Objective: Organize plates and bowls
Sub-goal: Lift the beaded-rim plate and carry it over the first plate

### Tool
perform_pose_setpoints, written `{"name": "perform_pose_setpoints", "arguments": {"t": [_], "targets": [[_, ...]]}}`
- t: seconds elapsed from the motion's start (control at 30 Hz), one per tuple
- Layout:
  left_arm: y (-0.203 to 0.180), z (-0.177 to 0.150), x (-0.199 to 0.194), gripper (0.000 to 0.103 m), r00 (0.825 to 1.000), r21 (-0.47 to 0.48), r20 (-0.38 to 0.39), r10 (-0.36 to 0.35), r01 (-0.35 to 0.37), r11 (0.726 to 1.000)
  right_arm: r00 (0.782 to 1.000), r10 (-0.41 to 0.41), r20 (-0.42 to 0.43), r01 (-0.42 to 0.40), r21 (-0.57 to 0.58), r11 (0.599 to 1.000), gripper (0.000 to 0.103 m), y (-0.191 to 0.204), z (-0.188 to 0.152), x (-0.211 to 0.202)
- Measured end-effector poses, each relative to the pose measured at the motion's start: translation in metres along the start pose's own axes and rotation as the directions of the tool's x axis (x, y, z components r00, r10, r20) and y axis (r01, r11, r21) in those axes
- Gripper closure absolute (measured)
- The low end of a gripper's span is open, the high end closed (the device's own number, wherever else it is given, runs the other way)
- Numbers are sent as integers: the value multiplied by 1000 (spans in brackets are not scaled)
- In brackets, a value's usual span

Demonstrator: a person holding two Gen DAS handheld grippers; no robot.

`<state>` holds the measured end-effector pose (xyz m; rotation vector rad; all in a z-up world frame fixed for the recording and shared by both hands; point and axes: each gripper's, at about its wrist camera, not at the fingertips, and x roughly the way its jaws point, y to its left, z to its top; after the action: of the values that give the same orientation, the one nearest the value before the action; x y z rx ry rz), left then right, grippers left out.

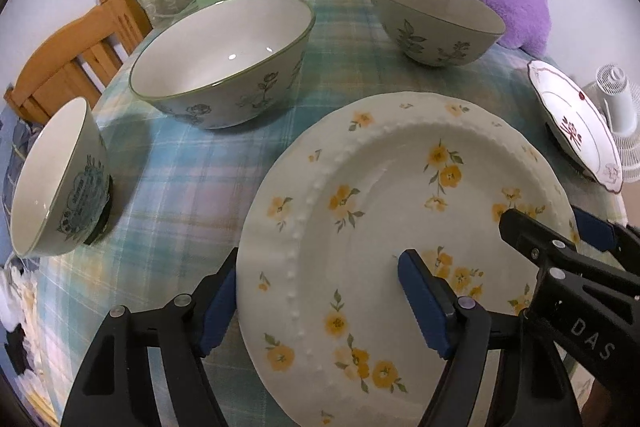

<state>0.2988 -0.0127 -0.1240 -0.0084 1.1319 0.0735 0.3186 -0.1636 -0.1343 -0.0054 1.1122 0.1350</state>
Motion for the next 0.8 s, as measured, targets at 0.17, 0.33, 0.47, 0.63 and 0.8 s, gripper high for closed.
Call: {"name": "perform_pose_setpoints", "arguments": {"t": [0.17,0.33,0.47,0.63,0.8], "targets": [[-2,1,3,21,1000,-21,-1,5,-5,1000,999,30,-34,-28,40,999,42,-8,2,13],[-2,0,1,22,1000,-22,-2,6,-6,1000,1000,12,-25,-11,41,999,42,-5,1,12],[0,-2,-5,24,1000,-26,-14,-1,1,1000,999,2,-35,-1,38,999,42,-3,1,8],[3,-7,-20,24,1000,-15,-5,-15,15,1000,999,-6,-43,8,47,999,42,-2,-2,-4],[6,-12,-36,24,999,-8,10,-40,40,999,1000,-21,-23,22,48,999,42,4,-6,-24]]}}
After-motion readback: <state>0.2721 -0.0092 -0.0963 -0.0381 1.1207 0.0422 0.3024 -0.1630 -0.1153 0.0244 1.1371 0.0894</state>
